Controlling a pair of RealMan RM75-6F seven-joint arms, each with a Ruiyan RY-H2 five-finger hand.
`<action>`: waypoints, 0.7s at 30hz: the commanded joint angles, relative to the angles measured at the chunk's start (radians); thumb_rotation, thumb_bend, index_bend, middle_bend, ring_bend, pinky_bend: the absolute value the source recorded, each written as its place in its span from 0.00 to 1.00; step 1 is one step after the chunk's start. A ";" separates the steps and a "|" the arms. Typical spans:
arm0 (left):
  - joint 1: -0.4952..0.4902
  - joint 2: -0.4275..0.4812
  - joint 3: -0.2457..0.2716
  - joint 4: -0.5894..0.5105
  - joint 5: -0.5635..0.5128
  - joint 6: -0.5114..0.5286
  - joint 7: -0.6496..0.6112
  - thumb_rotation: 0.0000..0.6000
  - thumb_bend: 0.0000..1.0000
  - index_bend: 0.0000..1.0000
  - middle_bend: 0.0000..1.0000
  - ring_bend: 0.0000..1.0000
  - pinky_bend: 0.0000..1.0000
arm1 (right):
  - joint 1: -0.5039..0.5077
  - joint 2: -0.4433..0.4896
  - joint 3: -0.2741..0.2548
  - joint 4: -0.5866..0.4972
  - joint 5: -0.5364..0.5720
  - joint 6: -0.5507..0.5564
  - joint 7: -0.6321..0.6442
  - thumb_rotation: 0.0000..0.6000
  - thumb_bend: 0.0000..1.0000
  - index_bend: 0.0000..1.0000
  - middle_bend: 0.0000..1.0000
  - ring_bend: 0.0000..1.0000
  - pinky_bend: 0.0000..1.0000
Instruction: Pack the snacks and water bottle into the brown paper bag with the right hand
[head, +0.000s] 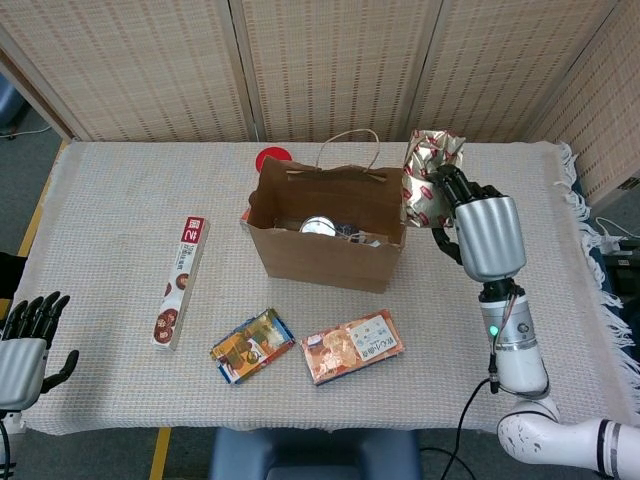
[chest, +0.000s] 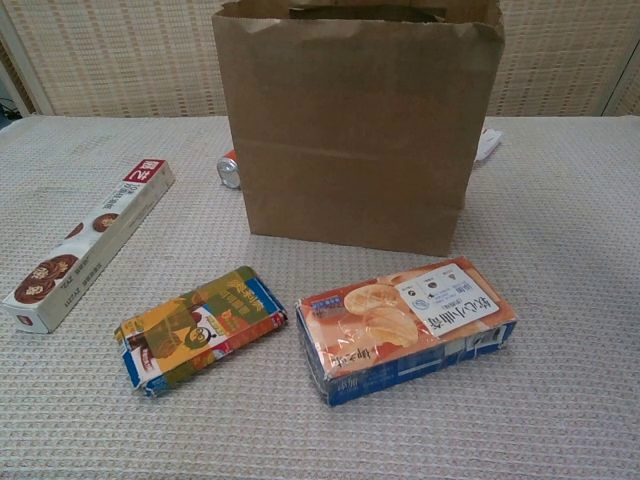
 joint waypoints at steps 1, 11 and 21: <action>0.000 0.001 0.000 0.001 0.000 -0.001 -0.003 1.00 0.37 0.00 0.00 0.00 0.00 | 0.117 -0.083 0.061 0.052 0.130 -0.033 -0.120 1.00 0.52 0.60 0.48 0.48 0.58; -0.003 0.005 0.003 0.008 0.007 -0.005 -0.029 1.00 0.37 0.00 0.00 0.00 0.00 | 0.284 -0.294 0.027 0.232 0.241 -0.041 -0.264 1.00 0.52 0.59 0.49 0.48 0.57; -0.003 0.008 0.005 0.013 0.011 -0.007 -0.042 1.00 0.37 0.00 0.00 0.00 0.00 | 0.300 -0.299 -0.027 0.222 0.298 -0.040 -0.342 1.00 0.22 0.10 0.27 0.15 0.29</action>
